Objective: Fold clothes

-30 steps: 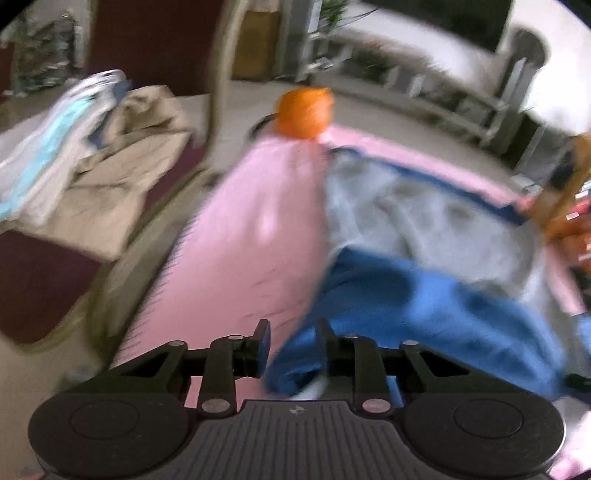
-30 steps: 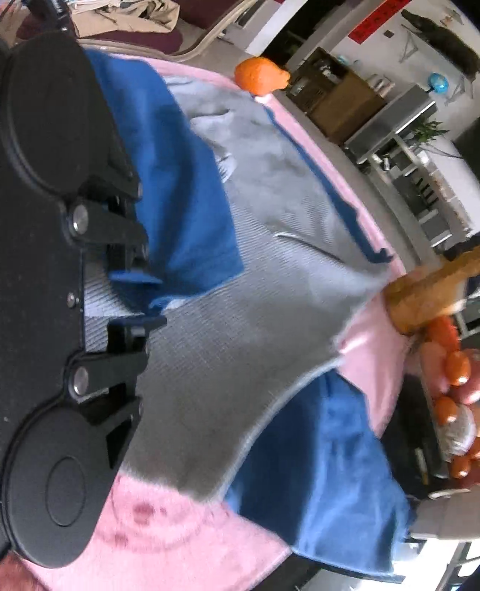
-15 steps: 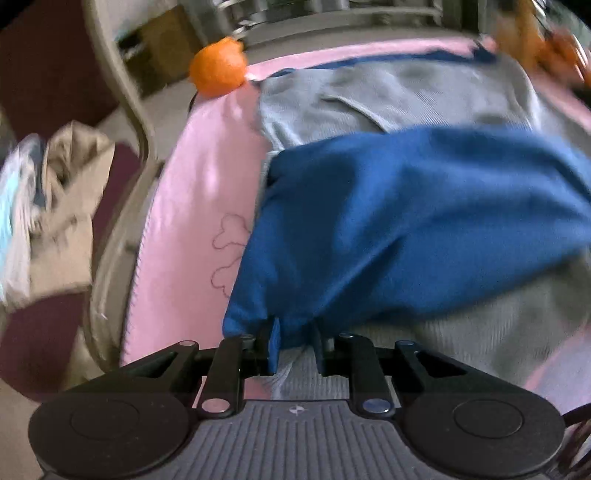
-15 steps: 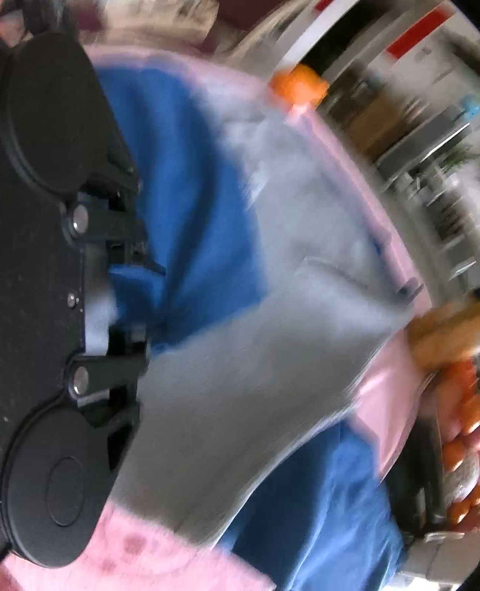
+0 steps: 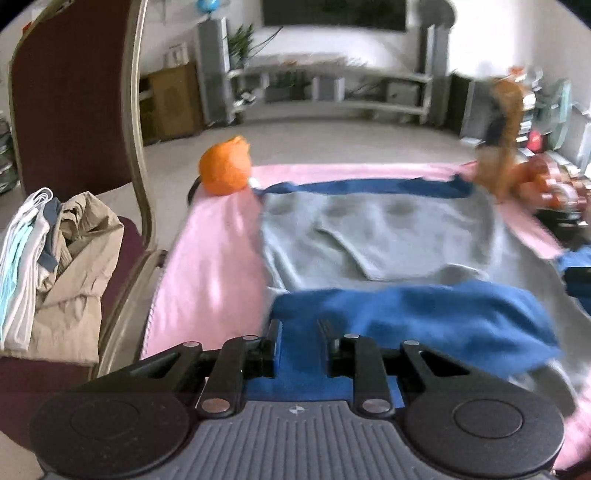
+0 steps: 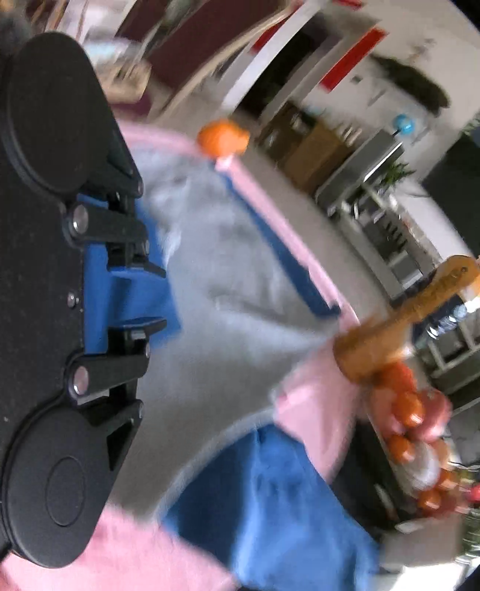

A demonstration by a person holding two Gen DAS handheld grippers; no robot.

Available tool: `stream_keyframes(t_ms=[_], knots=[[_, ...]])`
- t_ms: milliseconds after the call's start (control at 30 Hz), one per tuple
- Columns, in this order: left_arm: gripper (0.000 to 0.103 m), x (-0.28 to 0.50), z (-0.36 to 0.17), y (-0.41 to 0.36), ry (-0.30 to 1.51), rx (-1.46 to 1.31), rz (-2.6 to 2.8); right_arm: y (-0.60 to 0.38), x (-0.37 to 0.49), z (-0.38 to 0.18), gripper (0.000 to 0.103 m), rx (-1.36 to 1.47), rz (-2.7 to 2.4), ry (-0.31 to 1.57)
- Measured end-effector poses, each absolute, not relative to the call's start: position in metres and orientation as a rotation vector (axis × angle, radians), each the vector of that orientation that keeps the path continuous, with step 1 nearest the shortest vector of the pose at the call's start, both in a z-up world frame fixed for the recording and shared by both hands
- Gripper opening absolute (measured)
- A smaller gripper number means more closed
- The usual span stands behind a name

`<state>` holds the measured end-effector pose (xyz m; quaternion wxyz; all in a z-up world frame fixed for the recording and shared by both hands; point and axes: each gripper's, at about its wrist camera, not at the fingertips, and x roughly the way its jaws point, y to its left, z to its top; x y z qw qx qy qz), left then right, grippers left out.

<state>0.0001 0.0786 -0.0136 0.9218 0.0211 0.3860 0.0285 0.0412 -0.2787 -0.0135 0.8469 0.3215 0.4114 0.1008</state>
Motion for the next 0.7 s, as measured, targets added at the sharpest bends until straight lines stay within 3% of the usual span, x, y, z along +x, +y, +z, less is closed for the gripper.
stream_keyframes(t_ms=[267, 300, 333, 467, 533, 700], knots=[[0.017, 0.062, -0.076, 0.090, 0.984, -0.073, 0.125, -0.274, 0.100, -0.093, 0.015, 0.984, 0.164, 1.030], [0.019, 0.062, -0.078, 0.087, 0.987, -0.053, 0.134, -0.276, 0.103, -0.101, 0.003, 0.987, 0.133, 1.036], [0.020, 0.061, -0.078, 0.084, 0.984, -0.031, 0.137, -0.279, 0.103, -0.107, 0.000, 0.995, 0.111, 1.030], [0.022, 0.052, -0.071, 0.087, 0.939, -0.046, 0.187, -0.285, 0.093, -0.100, 0.000, 0.950, 0.053, 0.954], [0.022, 0.039, -0.058, 0.094, 0.882, -0.072, 0.239, -0.288, 0.080, -0.080, 0.016, 0.798, -0.099, 0.891], [0.022, -0.003, -0.032, 0.101, 0.819, -0.057, 0.251, -0.312, 0.044, -0.060, 0.016, 0.914, -0.028, 0.866]])
